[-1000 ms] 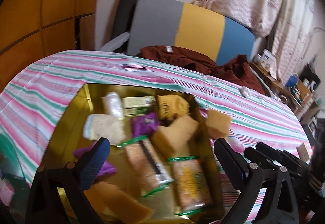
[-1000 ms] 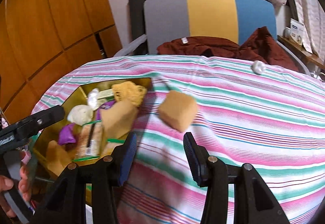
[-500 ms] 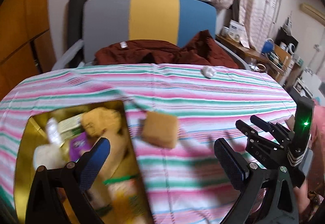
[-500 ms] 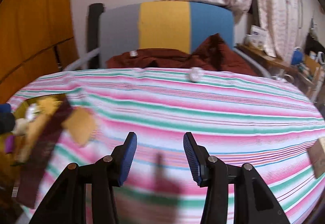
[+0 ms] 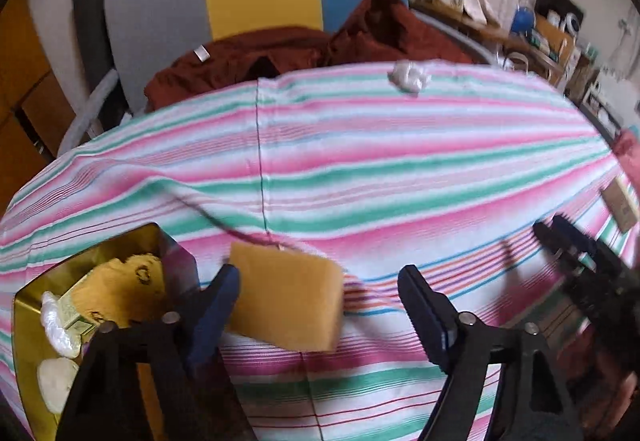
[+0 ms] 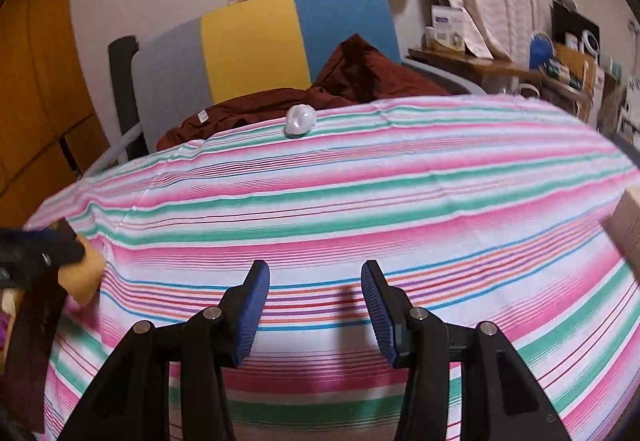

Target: Organize objects

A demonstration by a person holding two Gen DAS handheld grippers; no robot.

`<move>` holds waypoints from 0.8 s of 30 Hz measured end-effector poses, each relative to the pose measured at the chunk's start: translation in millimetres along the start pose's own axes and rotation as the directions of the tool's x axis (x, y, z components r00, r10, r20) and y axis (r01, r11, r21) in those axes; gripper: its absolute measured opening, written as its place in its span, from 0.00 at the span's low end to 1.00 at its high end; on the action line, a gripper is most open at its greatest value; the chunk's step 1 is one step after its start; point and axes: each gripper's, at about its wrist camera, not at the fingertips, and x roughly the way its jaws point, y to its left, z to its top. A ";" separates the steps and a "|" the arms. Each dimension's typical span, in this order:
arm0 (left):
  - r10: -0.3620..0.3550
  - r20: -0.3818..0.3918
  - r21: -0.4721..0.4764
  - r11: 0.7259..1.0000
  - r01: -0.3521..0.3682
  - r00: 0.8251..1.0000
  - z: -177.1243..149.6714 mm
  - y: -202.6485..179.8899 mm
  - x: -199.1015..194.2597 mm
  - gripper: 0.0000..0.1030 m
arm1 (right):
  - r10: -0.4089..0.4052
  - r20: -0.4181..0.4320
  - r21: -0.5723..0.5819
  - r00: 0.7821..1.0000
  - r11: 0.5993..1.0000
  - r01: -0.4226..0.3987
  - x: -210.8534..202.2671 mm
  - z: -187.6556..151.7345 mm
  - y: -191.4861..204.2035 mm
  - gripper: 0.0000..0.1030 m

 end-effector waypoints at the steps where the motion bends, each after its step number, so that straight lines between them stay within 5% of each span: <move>1: 0.007 -0.008 0.009 1.000 -0.007 1.000 -1.7 -1.0 3.5 0.78 | 0.000 -0.003 0.016 1.000 1.000 0.000 0.7 -0.2 -2.9 0.47; 6: 0.057 -0.061 0.011 0.998 -0.056 0.997 0.8 -0.4 19.1 0.78 | 0.020 -0.014 0.080 1.000 0.997 -0.019 3.5 -3.7 -14.1 0.47; 9: 0.126 -0.105 0.101 0.988 -0.116 0.986 1.1 -9.6 31.8 0.77 | 0.030 -0.020 0.094 0.999 0.995 -0.028 4.5 -5.0 -16.6 0.47; 14: 0.162 -0.078 0.136 0.979 -0.151 0.984 3.8 -10.5 30.3 0.54 | 0.047 -0.039 0.118 0.998 0.992 -0.042 8.2 -6.0 -20.3 0.47; 19: 0.144 -0.063 0.078 0.987 -0.139 0.988 6.3 -3.9 24.3 0.49 | 0.068 -0.037 0.144 0.997 0.988 -0.062 8.8 -6.6 -25.2 0.47; 24: 0.035 0.025 -0.034 0.999 -0.035 0.999 11.0 -9.2 0.6 0.48 | 0.075 -0.035 0.151 0.997 0.986 -0.069 8.9 -6.6 -26.2 0.47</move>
